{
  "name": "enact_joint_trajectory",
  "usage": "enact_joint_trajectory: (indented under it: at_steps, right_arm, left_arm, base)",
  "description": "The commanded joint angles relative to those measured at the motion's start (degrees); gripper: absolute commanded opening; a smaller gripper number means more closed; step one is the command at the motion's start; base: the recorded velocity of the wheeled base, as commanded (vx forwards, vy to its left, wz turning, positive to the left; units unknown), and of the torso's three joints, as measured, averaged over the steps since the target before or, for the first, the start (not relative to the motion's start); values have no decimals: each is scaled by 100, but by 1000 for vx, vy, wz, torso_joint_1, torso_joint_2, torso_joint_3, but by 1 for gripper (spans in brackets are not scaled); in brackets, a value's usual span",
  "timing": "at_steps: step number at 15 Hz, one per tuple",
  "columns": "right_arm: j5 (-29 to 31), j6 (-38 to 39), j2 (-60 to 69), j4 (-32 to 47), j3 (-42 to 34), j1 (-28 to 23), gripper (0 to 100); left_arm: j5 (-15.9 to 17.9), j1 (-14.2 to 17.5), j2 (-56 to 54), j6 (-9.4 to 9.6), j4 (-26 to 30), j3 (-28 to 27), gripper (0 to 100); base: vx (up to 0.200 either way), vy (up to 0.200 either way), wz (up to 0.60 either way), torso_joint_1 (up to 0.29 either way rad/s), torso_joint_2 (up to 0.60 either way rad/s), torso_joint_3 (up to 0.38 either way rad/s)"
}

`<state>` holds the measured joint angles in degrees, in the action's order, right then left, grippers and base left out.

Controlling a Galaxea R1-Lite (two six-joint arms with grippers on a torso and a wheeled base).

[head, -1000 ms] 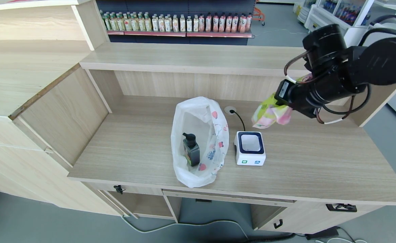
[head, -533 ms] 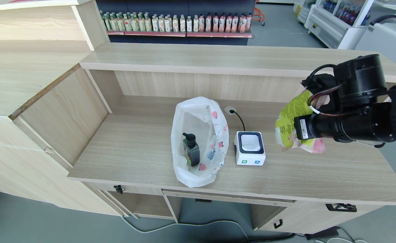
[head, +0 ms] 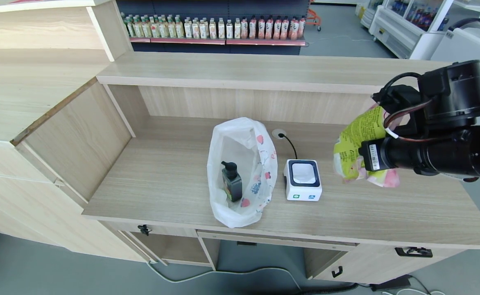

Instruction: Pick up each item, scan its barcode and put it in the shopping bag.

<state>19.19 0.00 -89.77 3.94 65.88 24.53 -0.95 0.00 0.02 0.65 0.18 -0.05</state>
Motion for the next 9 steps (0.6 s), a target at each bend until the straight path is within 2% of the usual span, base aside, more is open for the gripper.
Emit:
enact_joint_trajectory:
  at_steps: [1,3,6,9]
  right_arm:
    - [-3,0,56,2,4,8,0]
    - [-56,26,56,-42,48,8,0]
    - [-548,26,65,-51,189,-1,0]
    - [-636,26,-207,-51,443,-62,0]
  left_arm:
    - [-2,0,-2,-21,-1,-4,100]
    - [-2,0,-2,-12,-1,-4,100]
    - [-2,0,-2,-12,-1,-4,100]
    - [-2,0,-2,6,-1,-4,100]
  base:
    - [0,200,0,2,-2,-2]
    - [0,200,0,-14,-3,7]
    - [0,200,0,17,7,1]
    - [0,200,0,-4,-1,7]
